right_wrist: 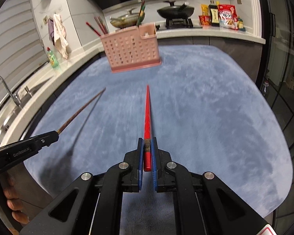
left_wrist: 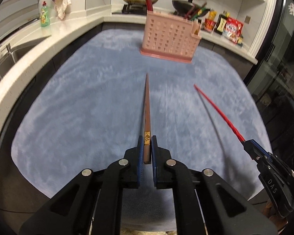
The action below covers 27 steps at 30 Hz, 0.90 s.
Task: Organize utensils
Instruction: 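Lift and carry both chopsticks over the pink holder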
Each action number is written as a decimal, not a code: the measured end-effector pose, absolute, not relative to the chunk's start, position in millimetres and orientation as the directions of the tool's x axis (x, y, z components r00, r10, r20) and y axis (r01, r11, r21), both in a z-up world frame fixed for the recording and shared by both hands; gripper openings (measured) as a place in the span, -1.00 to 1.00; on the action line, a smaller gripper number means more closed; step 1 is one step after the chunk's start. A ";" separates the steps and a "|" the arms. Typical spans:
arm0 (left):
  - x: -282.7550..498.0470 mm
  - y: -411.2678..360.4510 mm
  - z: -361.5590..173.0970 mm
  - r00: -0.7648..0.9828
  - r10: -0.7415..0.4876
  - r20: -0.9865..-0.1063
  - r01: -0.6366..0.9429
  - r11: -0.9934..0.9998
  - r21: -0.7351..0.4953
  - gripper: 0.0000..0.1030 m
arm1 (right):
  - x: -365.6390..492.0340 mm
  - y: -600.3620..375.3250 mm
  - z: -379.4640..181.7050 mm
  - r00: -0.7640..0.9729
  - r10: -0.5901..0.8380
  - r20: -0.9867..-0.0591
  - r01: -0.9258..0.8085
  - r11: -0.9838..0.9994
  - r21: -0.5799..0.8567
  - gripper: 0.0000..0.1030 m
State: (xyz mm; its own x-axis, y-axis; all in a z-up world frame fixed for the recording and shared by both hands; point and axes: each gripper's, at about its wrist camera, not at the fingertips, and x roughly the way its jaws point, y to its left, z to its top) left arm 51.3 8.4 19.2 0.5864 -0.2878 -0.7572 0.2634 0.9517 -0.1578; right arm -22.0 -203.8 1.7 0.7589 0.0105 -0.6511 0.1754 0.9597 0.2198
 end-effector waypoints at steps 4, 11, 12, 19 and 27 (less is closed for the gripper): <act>53.6 13.7 48.9 0.623 -0.306 -0.720 0.263 0.949 -0.175 -0.87 | -20.4 -213.9 26.7 0.793 0.007 -0.609 0.170 0.958 0.233 -0.86; 70.7 15.7 93.8 0.682 -0.314 -0.661 0.270 0.947 -0.172 -0.86 | -8.3 -225.5 76.7 0.857 -0.004 -0.515 0.138 0.965 0.222 -0.86; 74.2 15.4 98.9 0.688 -0.314 -0.654 0.272 0.947 -0.168 -0.87 | -5.6 -227.7 82.4 0.863 -0.004 -0.505 0.134 0.966 0.223 -0.86; 106.0 10.9 129.8 0.725 -0.315 -0.612 0.271 0.948 -0.166 -0.87 | 17.1 -244.7 122.5 0.907 0.011 -0.422 0.109 0.959 0.261 -0.86; 136.7 0.2 162.1 0.755 -0.328 -0.568 0.293 0.943 -0.156 -0.86 | 50.9 -254.5 146.3 0.922 0.042 -0.384 0.075 0.956 0.284 -0.86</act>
